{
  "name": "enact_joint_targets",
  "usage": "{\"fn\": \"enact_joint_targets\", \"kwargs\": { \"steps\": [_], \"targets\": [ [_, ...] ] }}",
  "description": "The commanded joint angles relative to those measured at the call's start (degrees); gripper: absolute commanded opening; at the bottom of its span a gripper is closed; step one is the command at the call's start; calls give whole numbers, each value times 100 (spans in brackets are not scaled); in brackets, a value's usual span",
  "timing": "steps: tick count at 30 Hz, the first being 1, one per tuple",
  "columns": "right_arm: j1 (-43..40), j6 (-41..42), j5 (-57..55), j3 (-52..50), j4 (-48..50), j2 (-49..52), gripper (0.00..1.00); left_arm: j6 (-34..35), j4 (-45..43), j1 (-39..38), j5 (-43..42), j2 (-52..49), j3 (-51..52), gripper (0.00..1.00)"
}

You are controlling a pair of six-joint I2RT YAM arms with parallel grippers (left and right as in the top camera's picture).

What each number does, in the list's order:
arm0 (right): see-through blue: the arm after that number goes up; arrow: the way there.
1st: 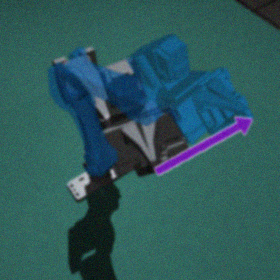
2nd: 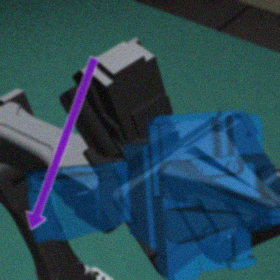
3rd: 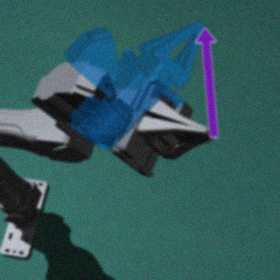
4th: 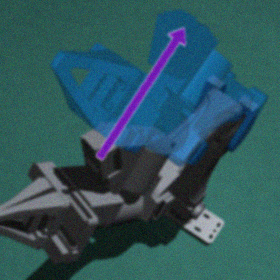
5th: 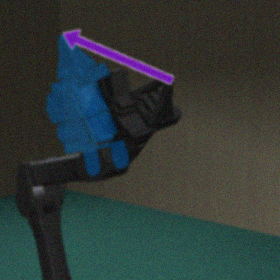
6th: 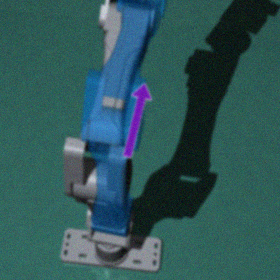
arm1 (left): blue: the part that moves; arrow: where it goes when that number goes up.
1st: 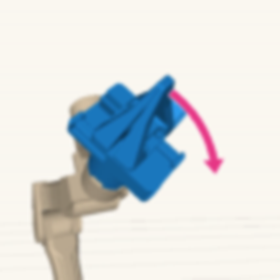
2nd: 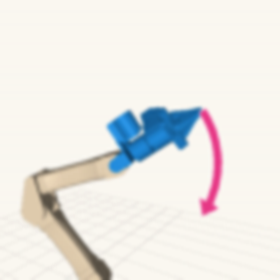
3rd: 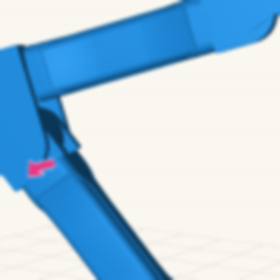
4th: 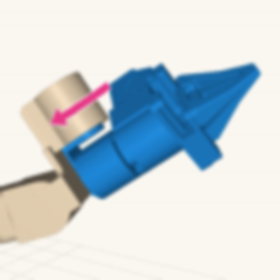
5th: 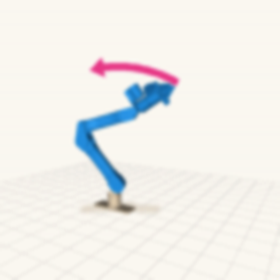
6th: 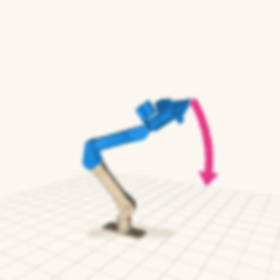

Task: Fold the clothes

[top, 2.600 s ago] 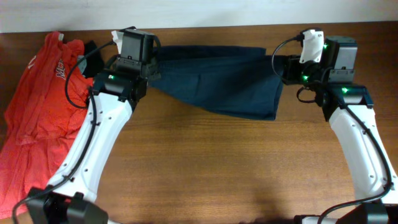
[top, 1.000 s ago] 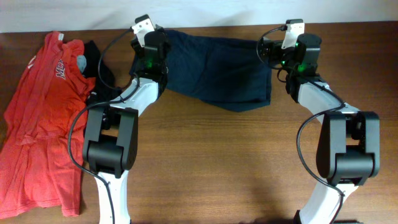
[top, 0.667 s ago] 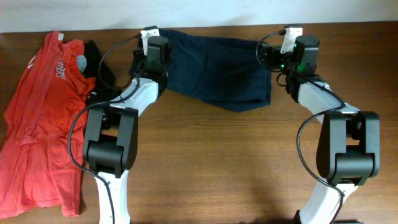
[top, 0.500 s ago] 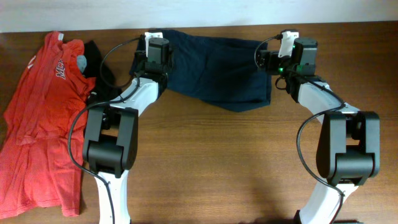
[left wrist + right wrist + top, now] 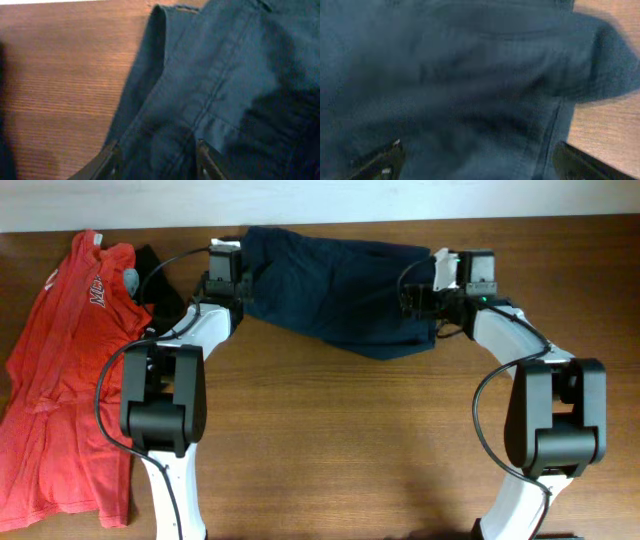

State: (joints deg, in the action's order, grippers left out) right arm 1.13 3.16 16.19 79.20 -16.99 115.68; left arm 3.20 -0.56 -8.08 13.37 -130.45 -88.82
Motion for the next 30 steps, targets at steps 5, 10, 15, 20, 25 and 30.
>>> {"fn": "enact_joint_targets", "kwargs": {
  "steps": [5, 10, 15, 20, 25, 30],
  "targets": [
    [271, 9, -850, 1445, -1860, -101, 99, -120, 70, -37, -157, -59, -59, 40],
    [461, 31, -846, 1733, -2732, -101, 99, -136, -59, -37, -160, -63, -190, 29],
    [649, 31, -826, 1738, -3187, -101, 100, -297, 76, -39, -160, -63, -387, 29],
    [673, 28, -544, 1788, -3462, -175, 100, -350, 616, -37, -157, -81, -387, 22],
    [673, 28, -437, 2135, -3912, -341, 99, -345, 1154, -39, -160, -81, -387, 9],
    [662, 26, -446, 2809, -4559, -575, 99, -345, 1497, -44, -162, -81, -387, 6]
  ]
}}
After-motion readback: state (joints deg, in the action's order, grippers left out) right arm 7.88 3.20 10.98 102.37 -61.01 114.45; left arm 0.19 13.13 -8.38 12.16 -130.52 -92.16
